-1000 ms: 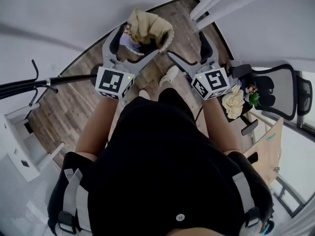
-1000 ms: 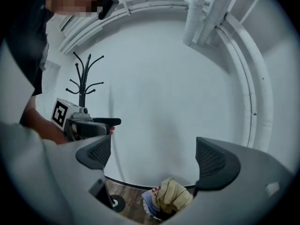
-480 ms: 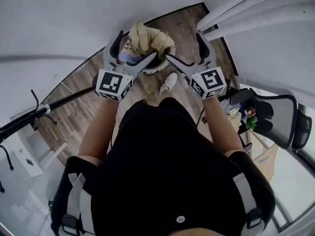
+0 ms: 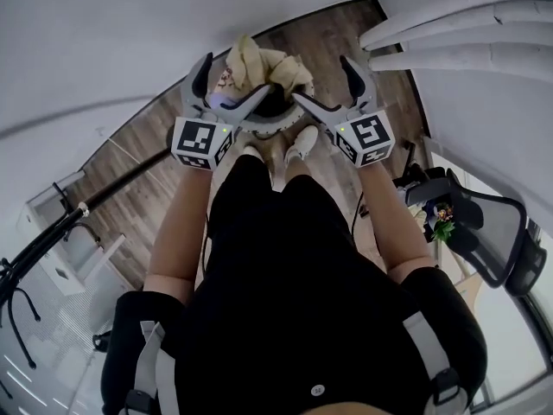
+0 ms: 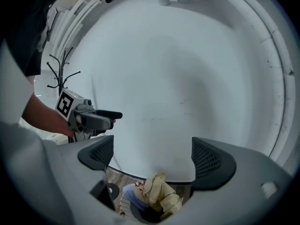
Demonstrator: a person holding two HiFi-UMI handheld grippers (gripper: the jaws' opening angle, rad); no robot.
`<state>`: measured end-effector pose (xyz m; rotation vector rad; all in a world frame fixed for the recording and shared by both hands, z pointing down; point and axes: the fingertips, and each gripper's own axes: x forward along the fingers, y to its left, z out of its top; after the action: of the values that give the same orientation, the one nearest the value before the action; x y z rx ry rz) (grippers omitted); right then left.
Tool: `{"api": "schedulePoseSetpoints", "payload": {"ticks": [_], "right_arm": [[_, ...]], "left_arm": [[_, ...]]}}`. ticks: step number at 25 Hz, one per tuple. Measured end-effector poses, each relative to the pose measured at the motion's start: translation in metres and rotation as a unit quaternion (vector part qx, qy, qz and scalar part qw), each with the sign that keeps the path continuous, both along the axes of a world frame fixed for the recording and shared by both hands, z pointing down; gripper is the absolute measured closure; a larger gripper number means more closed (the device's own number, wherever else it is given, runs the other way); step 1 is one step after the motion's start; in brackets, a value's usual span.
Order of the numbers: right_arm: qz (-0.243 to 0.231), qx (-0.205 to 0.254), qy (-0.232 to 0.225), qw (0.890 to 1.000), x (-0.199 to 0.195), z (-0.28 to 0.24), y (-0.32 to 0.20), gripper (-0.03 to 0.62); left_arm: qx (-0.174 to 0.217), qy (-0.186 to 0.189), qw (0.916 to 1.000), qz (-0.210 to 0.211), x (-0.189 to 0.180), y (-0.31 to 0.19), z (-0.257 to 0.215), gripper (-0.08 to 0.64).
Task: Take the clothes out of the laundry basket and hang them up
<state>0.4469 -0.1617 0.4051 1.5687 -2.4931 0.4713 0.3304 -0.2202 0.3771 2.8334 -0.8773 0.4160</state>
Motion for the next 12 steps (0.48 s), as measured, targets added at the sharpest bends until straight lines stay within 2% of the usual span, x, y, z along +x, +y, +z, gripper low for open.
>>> {"api": "schedulePoseSetpoints", "payload": {"ticks": [6,12], "right_arm": [[0.021,-0.043,0.0,0.999,0.004,0.089,-0.036,0.083],[0.045,-0.1,0.011,0.994,0.005,0.197,-0.054,0.092]], "left_arm": [[-0.041,-0.025,0.9986,0.019,0.001,-0.045,0.098,0.037],[-0.086,-0.054,0.9935,0.051,-0.003,-0.074,0.209,0.036]]}}
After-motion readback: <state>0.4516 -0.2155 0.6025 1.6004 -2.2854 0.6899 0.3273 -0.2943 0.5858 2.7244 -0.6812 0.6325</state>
